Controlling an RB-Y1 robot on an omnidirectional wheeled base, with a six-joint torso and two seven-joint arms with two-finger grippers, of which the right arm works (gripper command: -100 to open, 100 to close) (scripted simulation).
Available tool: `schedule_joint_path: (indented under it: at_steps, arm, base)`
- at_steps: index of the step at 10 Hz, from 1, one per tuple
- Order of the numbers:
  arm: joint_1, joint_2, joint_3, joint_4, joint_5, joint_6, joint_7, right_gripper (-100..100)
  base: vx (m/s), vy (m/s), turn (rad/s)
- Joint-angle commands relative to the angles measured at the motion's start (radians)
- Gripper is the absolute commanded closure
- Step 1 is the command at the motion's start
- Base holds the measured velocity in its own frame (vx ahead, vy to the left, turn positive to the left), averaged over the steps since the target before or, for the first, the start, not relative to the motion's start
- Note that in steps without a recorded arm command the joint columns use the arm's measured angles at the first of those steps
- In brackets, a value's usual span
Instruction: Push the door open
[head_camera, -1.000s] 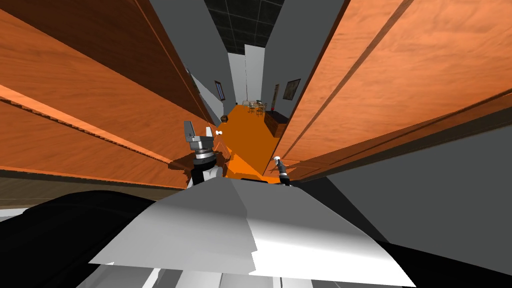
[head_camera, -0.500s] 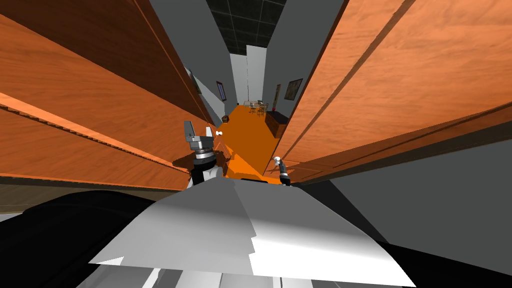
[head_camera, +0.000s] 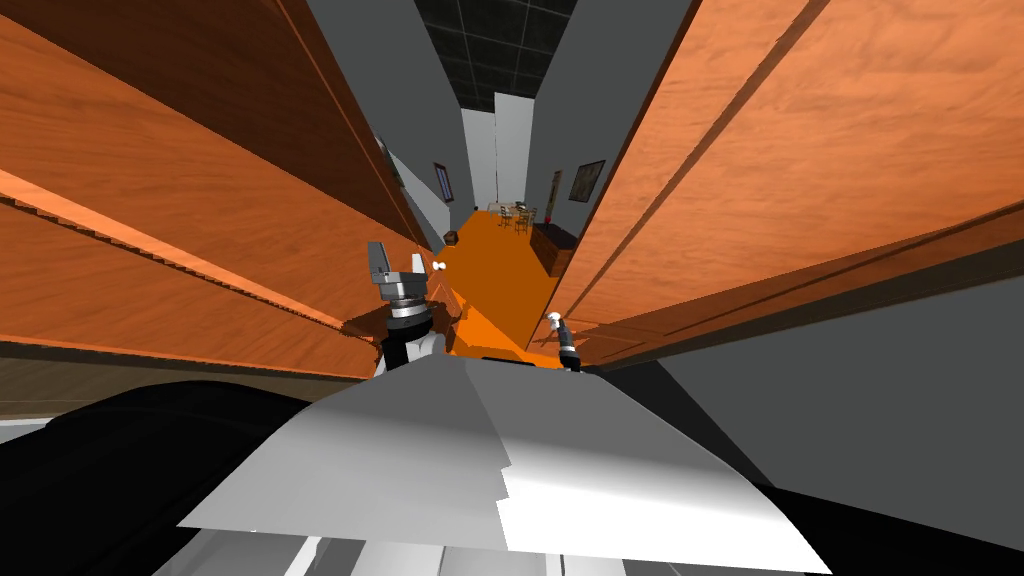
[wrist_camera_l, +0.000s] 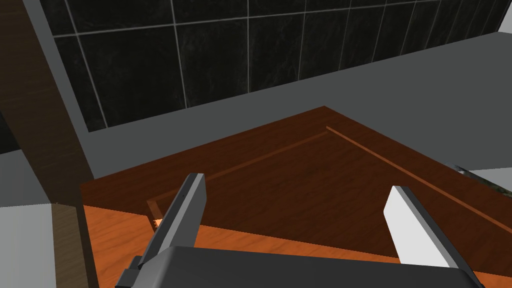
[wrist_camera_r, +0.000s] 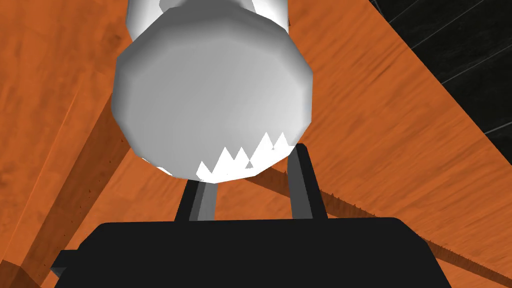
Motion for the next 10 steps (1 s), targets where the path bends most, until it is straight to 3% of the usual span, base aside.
schedule_joint_path:
  at_steps: [1, 6, 7, 9, 10]
  arm:
    - [0.009, 0.007, -0.01, -0.009, 0.026, 0.011, 0.047, -100]
    - [0.031, 0.031, -0.045, -0.041, 0.109, 0.039, 0.177, -100]
    - [0.031, 0.031, -0.045, -0.041, 0.109, 0.039, 0.187, -100]
    - [0.043, 0.047, -0.064, -0.059, 0.157, 0.056, 0.252, -100]
    - [0.043, 0.047, -0.064, -0.059, 0.157, 0.056, 0.267, -100]
  base:
    - [-0.056, 0.016, -0.031]
    - [-0.05, 0.011, -0.03]
    - [-0.039, 0.009, -0.015]
    - [-0.046, 0.006, -0.039]
    - [-0.046, 0.006, -0.011]
